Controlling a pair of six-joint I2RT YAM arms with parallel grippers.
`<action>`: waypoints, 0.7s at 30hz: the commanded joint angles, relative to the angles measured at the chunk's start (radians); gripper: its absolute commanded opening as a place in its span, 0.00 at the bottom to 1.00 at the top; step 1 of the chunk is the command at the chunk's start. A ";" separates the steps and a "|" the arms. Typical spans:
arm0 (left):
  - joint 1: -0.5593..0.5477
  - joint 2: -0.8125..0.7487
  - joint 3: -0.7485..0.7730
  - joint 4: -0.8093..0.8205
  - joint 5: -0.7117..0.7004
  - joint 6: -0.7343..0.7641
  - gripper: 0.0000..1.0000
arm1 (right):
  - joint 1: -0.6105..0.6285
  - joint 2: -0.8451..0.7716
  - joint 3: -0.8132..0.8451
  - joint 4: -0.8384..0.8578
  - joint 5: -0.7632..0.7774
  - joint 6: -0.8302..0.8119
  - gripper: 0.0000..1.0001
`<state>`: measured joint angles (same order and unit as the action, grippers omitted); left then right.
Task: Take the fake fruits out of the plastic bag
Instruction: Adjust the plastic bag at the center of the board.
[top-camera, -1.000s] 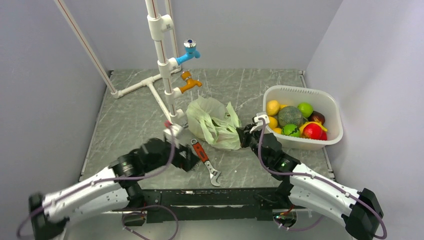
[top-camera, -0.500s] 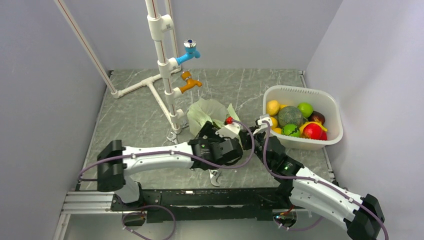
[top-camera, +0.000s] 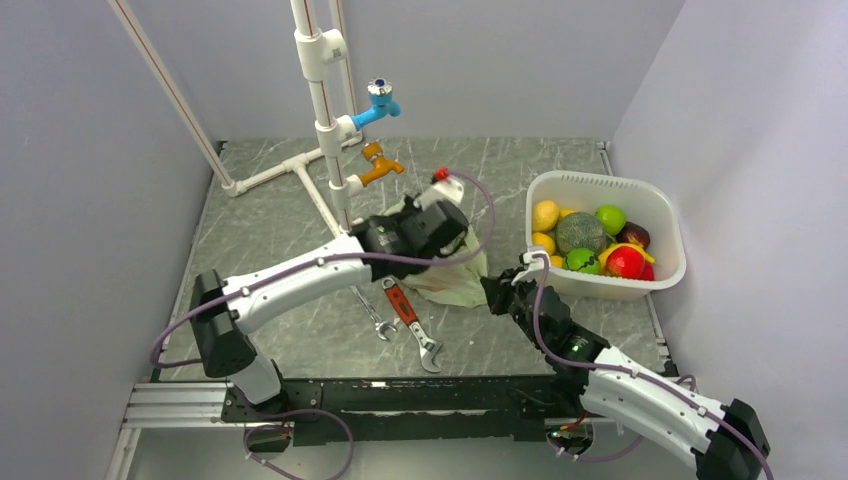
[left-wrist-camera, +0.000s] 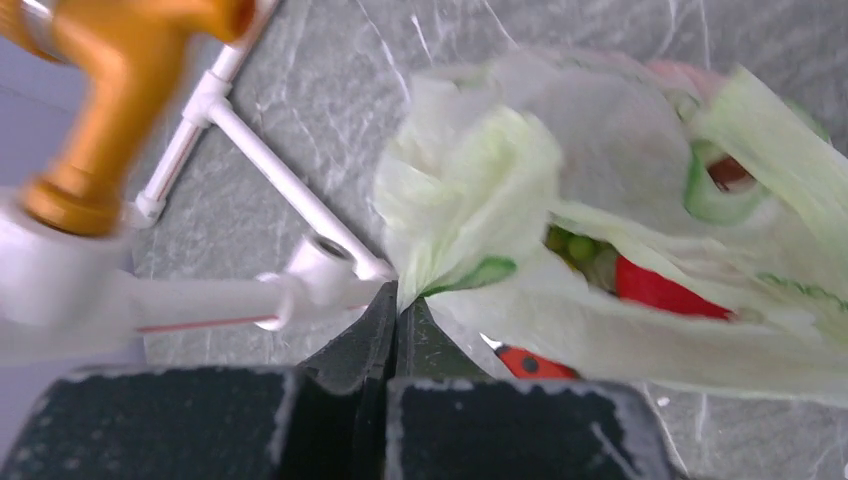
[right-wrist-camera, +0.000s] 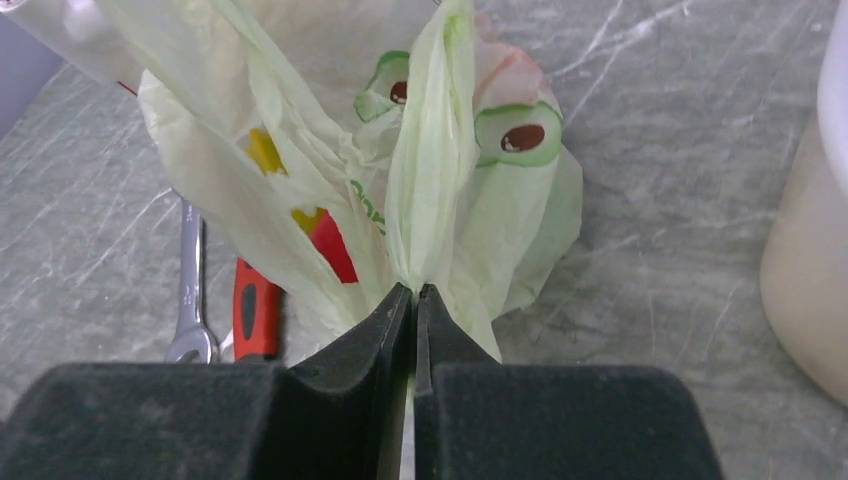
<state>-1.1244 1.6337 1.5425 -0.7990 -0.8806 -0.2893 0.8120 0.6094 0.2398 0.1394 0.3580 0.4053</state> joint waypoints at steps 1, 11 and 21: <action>0.097 -0.101 0.115 0.018 0.136 0.173 0.00 | -0.002 -0.062 -0.042 -0.065 0.007 0.124 0.09; 0.166 -0.173 0.147 -0.019 0.434 0.208 0.00 | -0.002 -0.074 0.018 -0.214 -0.150 0.140 0.31; 0.166 -0.327 -0.024 0.026 0.487 0.132 0.00 | -0.002 0.015 0.445 -0.400 -0.042 -0.066 0.89</action>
<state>-0.9615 1.3548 1.5372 -0.8280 -0.4408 -0.1257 0.8112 0.5583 0.4900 -0.2142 0.2623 0.4400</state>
